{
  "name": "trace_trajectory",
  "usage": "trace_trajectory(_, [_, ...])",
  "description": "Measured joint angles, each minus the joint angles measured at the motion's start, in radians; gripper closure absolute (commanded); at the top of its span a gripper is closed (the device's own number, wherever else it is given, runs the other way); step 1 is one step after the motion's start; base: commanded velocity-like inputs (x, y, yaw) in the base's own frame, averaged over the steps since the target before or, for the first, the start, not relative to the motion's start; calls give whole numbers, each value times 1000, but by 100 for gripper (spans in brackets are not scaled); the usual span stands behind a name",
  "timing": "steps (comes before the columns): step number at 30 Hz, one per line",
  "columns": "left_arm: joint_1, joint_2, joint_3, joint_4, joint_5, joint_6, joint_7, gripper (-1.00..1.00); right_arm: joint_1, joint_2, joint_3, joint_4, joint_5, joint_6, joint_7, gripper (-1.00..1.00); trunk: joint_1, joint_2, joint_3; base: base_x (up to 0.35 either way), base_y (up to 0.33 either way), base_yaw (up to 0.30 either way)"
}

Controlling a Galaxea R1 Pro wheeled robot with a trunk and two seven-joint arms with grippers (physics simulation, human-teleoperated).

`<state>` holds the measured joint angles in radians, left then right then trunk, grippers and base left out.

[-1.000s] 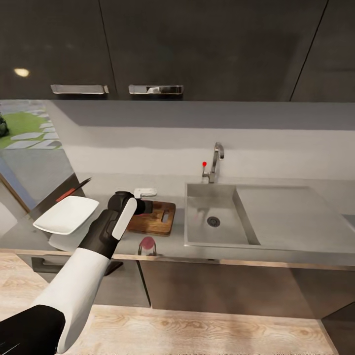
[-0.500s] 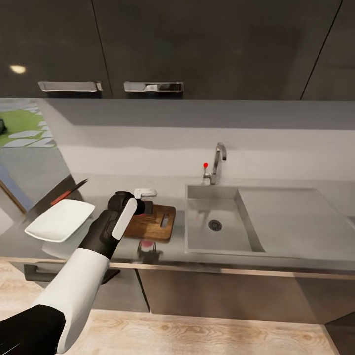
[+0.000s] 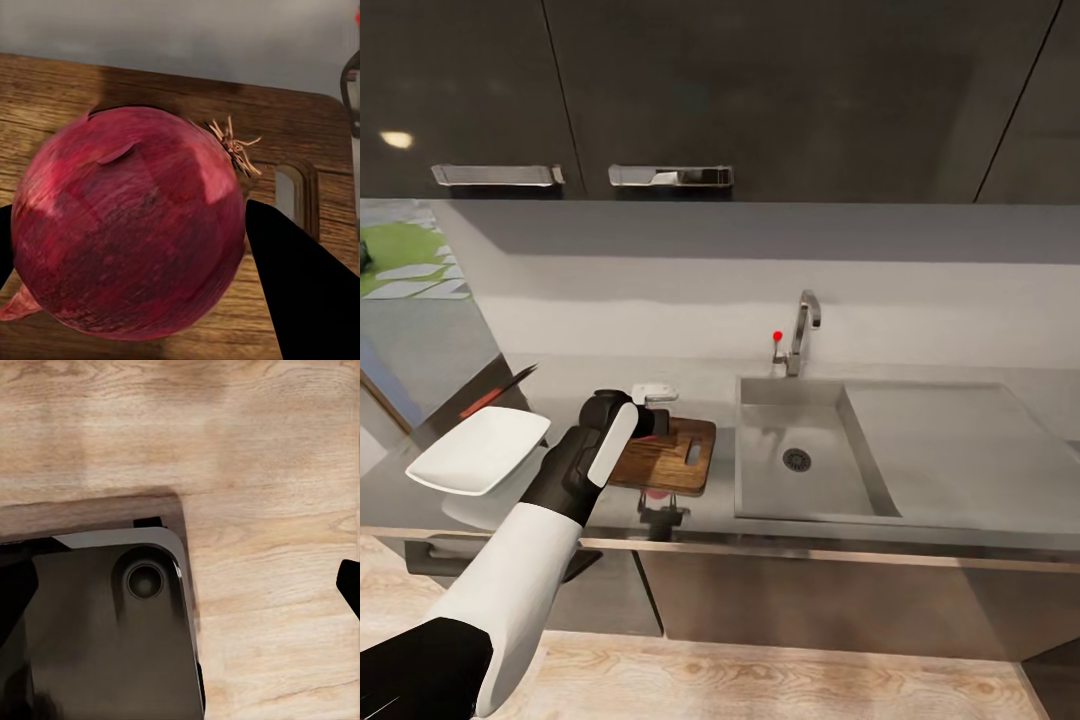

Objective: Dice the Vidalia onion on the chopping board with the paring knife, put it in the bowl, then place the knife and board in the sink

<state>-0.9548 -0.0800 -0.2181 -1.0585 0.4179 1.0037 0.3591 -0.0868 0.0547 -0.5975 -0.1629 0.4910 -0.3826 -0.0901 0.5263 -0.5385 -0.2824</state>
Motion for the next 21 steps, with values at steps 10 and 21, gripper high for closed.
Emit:
trace_trajectory(10, [0, 0, 0, 4, 0, 0, 0, 100, 0, 0, 0, 0, 0, 3, 0, -100, 0, 0, -11, 0, 0, 0])
trace_trajectory(21, [0, 18, 0, 4, 0, 0, 0, 100, 0, 0, 0, 0, 0, 3, 0, -100, 0, 0, -26, 0, 0, 0])
